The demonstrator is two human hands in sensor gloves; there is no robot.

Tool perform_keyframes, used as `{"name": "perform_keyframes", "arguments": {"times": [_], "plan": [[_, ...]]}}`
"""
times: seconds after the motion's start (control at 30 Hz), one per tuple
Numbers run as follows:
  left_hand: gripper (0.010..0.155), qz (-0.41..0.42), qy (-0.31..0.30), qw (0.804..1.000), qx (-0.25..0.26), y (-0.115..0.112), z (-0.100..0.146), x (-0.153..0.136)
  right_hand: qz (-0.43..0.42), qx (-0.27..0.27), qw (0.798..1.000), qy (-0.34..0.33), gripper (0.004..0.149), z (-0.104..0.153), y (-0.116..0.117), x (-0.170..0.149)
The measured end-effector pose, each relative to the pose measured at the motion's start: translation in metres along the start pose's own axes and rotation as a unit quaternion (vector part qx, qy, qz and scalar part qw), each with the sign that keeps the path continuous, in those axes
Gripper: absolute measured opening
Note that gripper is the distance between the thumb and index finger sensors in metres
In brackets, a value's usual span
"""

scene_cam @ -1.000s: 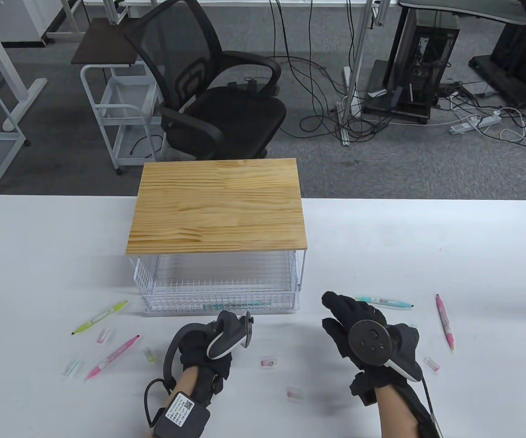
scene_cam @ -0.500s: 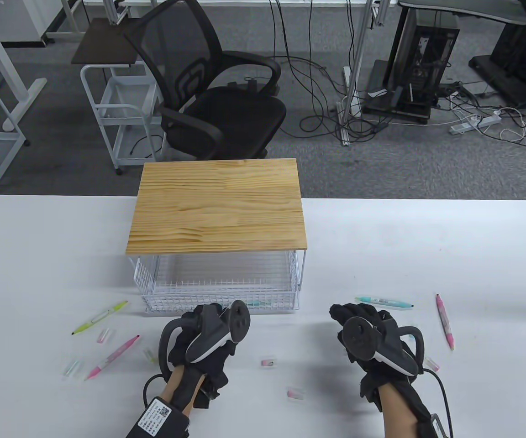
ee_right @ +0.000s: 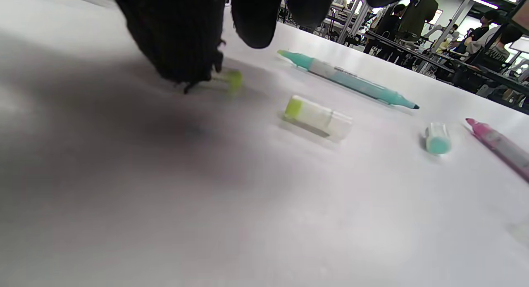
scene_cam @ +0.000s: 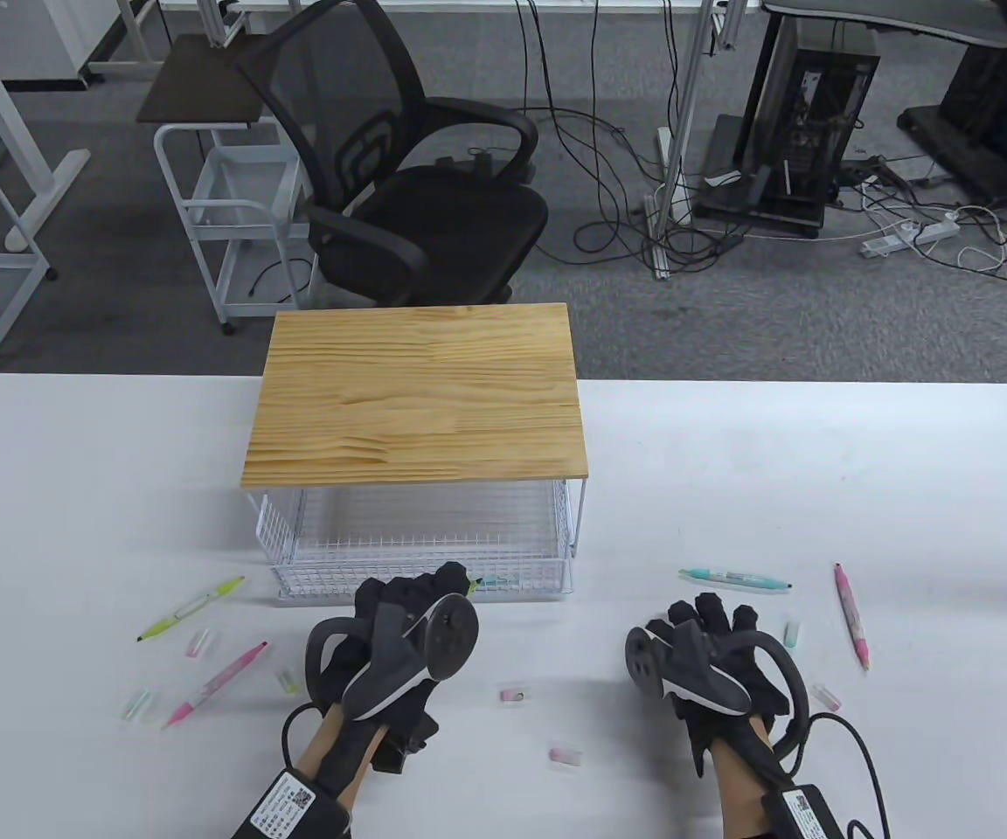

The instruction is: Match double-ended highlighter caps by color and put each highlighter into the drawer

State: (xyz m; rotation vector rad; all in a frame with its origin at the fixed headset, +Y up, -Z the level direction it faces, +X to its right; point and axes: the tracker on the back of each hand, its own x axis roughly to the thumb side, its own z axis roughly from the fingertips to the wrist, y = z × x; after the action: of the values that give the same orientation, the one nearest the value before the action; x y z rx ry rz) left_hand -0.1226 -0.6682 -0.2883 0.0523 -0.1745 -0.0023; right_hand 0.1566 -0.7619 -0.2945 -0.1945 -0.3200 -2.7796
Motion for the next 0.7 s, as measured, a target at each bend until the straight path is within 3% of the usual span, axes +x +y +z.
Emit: {"name": "perform_keyframes", "arguments": {"times": [0.27,0.7], "plan": [[0.047,0.017,-0.012,0.996,0.09,-0.002,0.001,-0.008,0.023,0.012,1.0,-0.001,0.063,-0.003,0.006,0.005],[0.047,0.032,-0.023,0.994,0.105,-0.006,0.001,-0.009,0.013,-0.012,1.0,0.0,0.049,-0.003,0.011,0.006]]}}
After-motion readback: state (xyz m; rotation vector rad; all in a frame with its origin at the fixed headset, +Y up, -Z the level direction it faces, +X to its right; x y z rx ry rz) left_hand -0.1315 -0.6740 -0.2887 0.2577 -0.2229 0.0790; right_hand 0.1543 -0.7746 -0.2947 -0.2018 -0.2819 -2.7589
